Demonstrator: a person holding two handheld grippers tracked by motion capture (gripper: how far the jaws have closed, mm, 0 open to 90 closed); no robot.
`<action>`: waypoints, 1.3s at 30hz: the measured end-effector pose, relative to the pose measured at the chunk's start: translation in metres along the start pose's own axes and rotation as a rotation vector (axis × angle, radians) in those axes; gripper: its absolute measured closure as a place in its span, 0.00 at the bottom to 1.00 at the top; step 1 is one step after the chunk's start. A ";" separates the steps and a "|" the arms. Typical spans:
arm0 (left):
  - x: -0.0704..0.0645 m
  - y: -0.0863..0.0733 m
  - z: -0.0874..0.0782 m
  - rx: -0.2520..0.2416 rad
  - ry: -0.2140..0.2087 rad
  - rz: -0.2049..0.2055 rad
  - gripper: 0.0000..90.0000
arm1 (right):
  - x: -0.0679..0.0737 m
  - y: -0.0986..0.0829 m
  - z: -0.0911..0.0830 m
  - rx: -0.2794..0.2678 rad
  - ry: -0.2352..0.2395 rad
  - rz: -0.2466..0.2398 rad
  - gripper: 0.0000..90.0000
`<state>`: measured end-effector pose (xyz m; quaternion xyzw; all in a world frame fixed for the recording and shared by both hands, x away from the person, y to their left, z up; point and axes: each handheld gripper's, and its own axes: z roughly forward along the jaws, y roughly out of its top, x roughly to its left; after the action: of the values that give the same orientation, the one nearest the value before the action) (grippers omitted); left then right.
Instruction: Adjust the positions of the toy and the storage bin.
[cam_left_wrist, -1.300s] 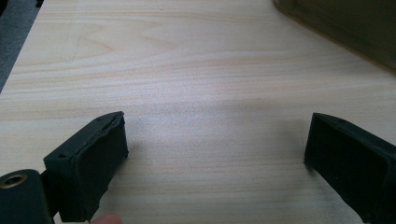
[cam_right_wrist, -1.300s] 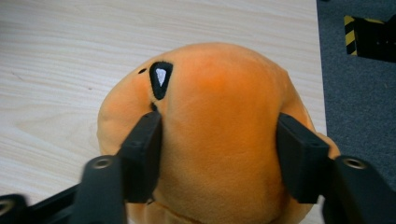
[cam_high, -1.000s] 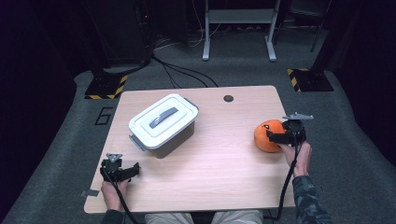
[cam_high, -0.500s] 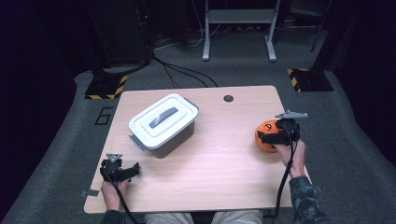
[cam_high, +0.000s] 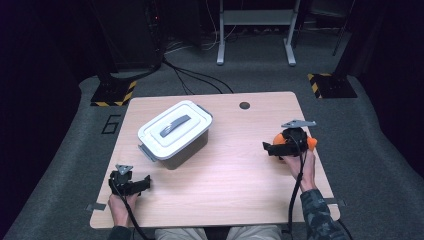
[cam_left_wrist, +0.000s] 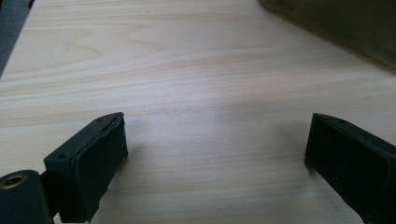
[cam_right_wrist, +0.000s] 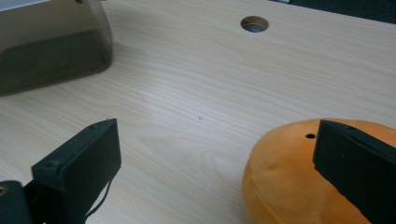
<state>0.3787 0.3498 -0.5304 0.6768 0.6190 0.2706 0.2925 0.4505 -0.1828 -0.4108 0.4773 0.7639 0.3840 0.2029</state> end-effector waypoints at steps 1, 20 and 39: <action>-0.001 0.002 -0.002 -0.003 -0.012 0.009 0.05 | 0.004 0.001 0.003 0.003 0.011 -0.004 0.00; 0.003 0.033 -0.026 -0.046 -0.101 0.002 0.05 | 0.043 0.023 0.024 0.017 0.095 -0.077 0.01; 0.010 0.073 -0.040 -0.067 -0.148 0.028 0.00 | 0.078 0.063 0.051 0.044 0.156 -0.149 0.00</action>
<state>0.4003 0.3581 -0.4500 0.6934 0.5769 0.2442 0.3561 0.4853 -0.0781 -0.3891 0.3921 0.8190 0.3869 0.1604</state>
